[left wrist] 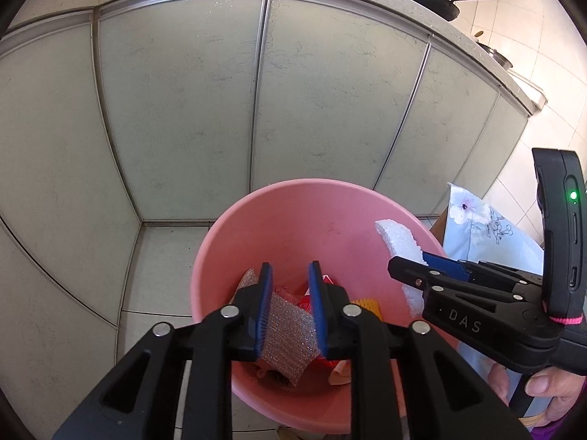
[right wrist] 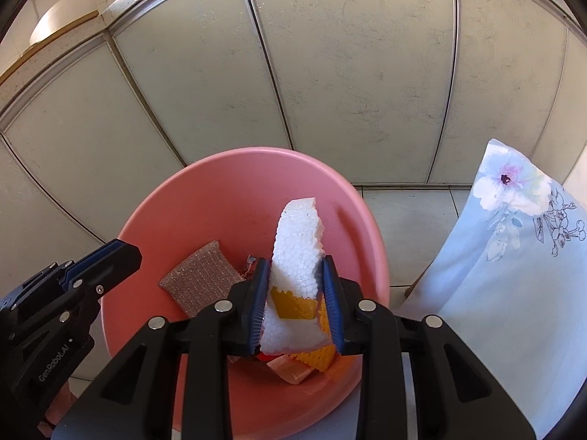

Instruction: Collect trash

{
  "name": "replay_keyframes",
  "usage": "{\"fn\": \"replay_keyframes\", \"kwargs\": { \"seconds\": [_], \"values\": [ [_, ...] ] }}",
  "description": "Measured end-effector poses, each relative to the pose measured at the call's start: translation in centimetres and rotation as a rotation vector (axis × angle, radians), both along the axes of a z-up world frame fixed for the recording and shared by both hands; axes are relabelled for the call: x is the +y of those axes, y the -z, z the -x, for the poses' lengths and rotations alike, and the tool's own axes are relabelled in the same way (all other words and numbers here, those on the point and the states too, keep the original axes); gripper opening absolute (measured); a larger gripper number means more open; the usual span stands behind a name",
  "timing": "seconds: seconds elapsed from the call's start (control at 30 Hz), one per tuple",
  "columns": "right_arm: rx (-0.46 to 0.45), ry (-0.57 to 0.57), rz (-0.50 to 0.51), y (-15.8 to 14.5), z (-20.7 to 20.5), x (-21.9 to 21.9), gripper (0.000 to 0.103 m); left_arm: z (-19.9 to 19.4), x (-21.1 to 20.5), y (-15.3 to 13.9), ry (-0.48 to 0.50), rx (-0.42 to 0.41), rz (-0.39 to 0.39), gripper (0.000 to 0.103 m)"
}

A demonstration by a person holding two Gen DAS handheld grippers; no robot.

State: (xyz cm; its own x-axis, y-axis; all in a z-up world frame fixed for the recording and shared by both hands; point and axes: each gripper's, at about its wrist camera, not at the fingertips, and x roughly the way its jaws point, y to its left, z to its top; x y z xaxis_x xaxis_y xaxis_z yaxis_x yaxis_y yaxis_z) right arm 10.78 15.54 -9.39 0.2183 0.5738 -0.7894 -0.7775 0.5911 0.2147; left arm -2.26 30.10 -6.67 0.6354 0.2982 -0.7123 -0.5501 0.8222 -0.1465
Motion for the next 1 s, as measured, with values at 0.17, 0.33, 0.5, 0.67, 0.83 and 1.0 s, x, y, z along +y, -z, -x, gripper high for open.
{"fn": "replay_keyframes", "kwargs": {
  "seconds": [0.17,0.33,0.5,0.67,0.83,1.0],
  "values": [
    [-0.002,-0.014,-0.022,-0.2,0.3,-0.2,0.044,0.5,0.0,-0.6,0.0,-0.019,-0.005,0.035],
    [-0.019,-0.011,-0.043,-0.8,0.6,-0.4,0.045,1.0,-0.4,-1.2,0.014,-0.034,-0.012,0.038],
    [-0.036,0.005,-0.064,-1.5,0.9,-1.7,0.045,1.5,-1.0,-1.7,-0.002,-0.032,-0.05,0.038],
    [-0.061,0.009,-0.081,-2.5,1.7,-3.7,0.045,2.3,-1.5,-2.7,-0.012,-0.04,-0.063,0.038],
    [-0.063,0.0,-0.073,-3.0,2.9,-5.6,0.053,3.0,-2.2,-3.4,-0.002,-0.038,-0.037,0.039],
    [-0.094,0.013,-0.077,-3.9,4.2,-7.7,0.053,3.6,-3.6,-4.1,0.011,-0.035,-0.042,0.046]
  ]
}}
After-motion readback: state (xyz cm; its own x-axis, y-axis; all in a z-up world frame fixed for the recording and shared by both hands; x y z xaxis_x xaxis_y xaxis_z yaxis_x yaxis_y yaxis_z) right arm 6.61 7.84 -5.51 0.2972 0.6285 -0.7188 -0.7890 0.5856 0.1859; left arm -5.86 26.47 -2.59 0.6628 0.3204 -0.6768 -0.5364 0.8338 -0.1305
